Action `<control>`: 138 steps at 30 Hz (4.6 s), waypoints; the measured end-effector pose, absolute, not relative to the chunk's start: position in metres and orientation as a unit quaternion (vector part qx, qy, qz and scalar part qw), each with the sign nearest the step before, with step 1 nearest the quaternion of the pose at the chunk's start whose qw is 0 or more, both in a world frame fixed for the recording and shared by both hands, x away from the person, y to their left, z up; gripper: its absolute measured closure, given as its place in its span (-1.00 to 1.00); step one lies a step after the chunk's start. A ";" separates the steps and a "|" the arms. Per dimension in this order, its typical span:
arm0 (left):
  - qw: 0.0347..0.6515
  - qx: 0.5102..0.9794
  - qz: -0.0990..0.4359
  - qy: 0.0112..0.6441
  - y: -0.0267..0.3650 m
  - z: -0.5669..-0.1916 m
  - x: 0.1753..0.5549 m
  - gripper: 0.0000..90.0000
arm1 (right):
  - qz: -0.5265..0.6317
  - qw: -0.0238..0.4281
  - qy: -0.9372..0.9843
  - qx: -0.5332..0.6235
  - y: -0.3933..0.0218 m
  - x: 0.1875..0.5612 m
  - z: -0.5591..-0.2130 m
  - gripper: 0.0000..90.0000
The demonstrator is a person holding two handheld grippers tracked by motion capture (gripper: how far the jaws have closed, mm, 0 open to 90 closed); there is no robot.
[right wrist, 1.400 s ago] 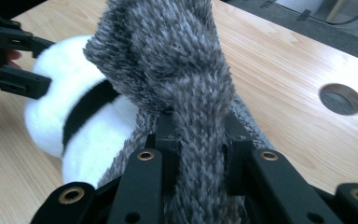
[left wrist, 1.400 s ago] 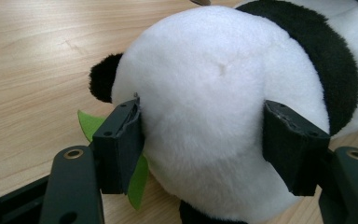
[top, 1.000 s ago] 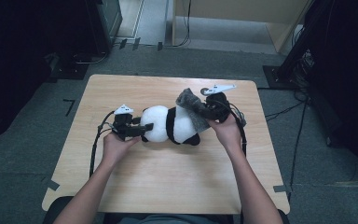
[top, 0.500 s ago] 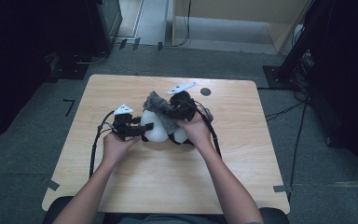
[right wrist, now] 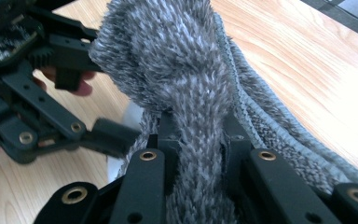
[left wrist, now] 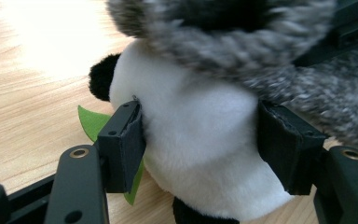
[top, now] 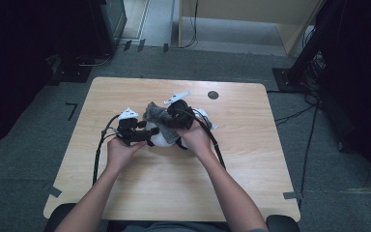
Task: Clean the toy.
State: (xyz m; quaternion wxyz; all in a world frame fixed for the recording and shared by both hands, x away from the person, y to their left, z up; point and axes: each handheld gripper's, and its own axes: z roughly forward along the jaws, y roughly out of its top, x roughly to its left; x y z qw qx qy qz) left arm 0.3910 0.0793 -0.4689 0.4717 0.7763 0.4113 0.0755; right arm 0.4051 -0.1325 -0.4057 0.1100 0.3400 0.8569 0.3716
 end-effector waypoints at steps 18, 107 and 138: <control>0.471 0.777 0.079 0.411 0.079 -0.469 0.391 -0.22 | 0.386 0.140 0.835 0.367 -0.197 0.389 -0.399 0.68; 0.481 0.768 0.070 0.416 0.079 -0.471 0.391 -0.20 | 0.427 0.123 0.761 0.472 -0.271 0.390 -0.418 0.72; 0.480 0.769 0.062 0.419 0.080 -0.472 0.394 -0.21 | 0.387 0.093 0.754 0.522 -0.285 0.391 -0.476 0.72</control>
